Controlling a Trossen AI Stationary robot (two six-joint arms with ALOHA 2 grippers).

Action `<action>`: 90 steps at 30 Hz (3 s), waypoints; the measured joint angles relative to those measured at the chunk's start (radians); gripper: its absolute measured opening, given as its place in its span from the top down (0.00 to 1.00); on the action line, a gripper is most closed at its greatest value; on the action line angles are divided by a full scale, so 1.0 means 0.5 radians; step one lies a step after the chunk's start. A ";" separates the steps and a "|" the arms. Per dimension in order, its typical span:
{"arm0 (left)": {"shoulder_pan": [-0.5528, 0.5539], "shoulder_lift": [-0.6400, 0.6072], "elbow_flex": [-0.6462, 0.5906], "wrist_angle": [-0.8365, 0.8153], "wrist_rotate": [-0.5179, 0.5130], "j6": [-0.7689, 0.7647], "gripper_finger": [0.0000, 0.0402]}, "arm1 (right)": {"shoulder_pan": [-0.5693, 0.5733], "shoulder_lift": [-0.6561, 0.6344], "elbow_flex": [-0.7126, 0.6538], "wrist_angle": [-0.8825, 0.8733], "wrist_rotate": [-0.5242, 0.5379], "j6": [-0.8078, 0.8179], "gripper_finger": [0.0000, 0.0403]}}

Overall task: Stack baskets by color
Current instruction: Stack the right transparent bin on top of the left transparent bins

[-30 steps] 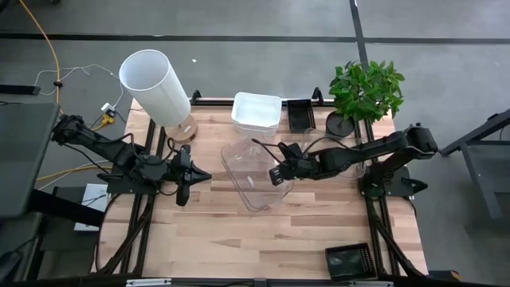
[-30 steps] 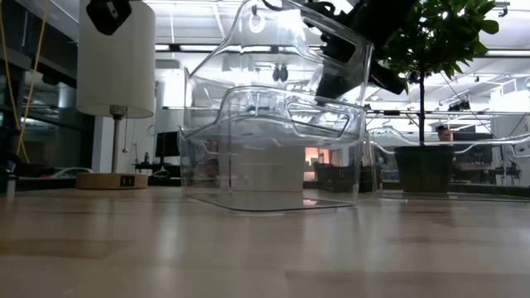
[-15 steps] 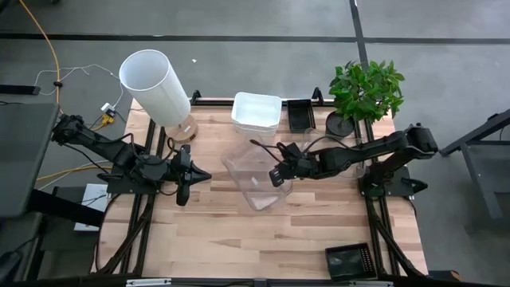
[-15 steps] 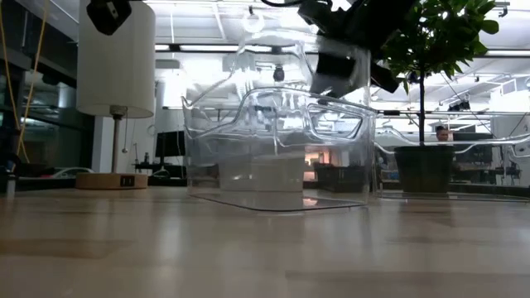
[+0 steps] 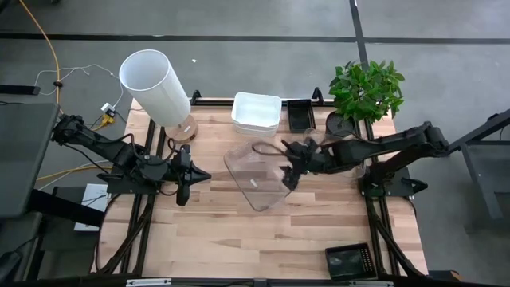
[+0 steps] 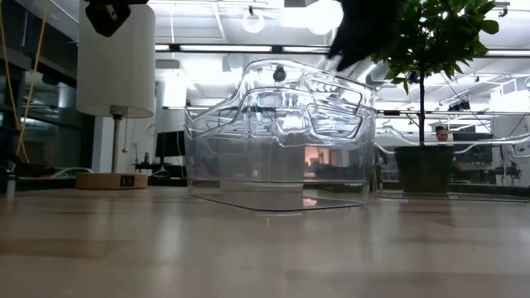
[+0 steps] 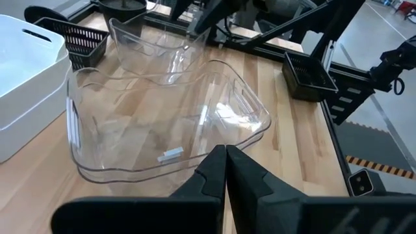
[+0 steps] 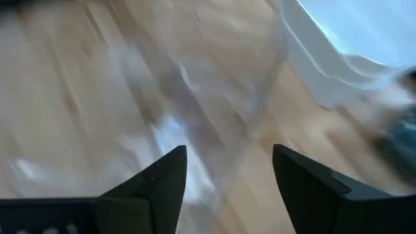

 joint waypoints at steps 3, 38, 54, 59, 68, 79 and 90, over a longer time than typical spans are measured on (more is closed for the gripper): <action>0.000 0.000 0.000 -0.006 0.000 0.000 1.00 | 0.070 -0.032 0.004 -0.340 0.117 0.010 0.47; 0.002 0.000 0.000 0.005 -0.061 -0.022 1.00 | -0.012 0.019 -0.970 -0.602 -0.166 -0.025 0.50; 0.002 0.000 0.000 0.004 -0.053 -0.054 1.00 | 0.069 0.019 -0.819 -0.627 -0.405 -0.036 0.97; 0.002 0.000 0.000 0.004 -0.053 -0.053 1.00 | 0.112 0.020 -0.722 -0.671 -0.536 -0.053 0.99; 0.002 0.000 0.000 0.003 0.082 -0.076 1.00 | 0.230 0.020 -0.341 -1.152 -0.487 0.230 1.00; 0.002 0.000 0.000 -0.007 0.154 -0.074 1.00 | 0.354 0.020 0.309 -1.224 -0.322 0.434 1.00; 0.002 0.000 0.000 -0.014 -0.004 -0.037 1.00 | 0.370 0.425 1.096 -0.923 0.050 0.560 1.00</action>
